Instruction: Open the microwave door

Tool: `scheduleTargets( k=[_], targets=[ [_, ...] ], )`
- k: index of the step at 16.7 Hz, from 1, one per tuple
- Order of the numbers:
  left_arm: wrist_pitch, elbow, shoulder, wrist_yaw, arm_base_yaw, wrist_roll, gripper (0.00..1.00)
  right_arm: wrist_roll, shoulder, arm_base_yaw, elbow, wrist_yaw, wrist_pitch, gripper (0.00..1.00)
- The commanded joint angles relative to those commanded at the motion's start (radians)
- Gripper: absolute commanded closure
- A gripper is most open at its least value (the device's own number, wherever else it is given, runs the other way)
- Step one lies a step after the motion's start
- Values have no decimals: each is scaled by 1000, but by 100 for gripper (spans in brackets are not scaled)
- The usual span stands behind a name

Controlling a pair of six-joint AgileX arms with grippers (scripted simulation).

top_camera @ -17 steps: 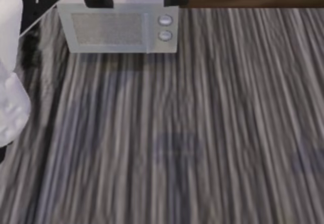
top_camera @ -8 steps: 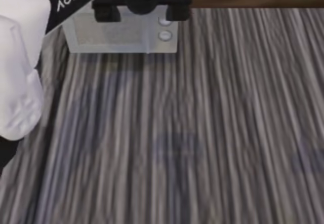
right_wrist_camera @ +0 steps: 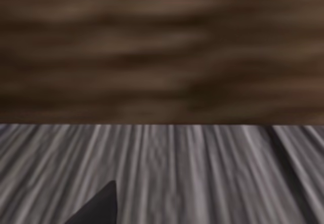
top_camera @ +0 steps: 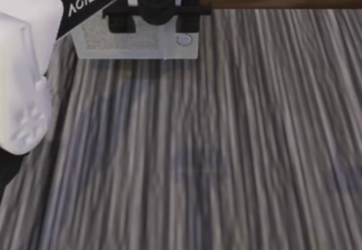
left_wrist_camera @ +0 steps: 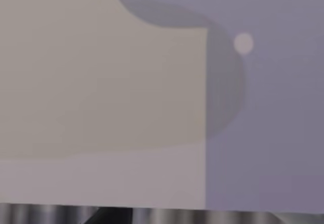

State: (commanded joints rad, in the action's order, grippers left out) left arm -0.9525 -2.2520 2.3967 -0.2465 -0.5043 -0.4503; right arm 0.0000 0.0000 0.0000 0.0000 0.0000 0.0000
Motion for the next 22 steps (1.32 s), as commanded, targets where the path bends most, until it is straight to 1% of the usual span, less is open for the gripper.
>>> scheduleTargets(
  k=[10, 11, 18, 19, 22],
  targets=[
    [0, 0, 0, 0, 0, 0, 98, 0, 0, 0, 0, 0, 0, 0],
    [0, 0, 0, 0, 0, 0, 100, 0, 0, 0, 0, 0, 0, 0],
    [0, 0, 0, 0, 0, 0, 100, 0, 0, 0, 0, 0, 0, 0],
    [-4, 39, -8, 12, -17, -9, 100, 0, 0, 0, 0, 0, 0, 0],
    [17, 81, -37, 3, -19, -10, 100, 0, 0, 0, 0, 0, 0, 0]
  ],
)
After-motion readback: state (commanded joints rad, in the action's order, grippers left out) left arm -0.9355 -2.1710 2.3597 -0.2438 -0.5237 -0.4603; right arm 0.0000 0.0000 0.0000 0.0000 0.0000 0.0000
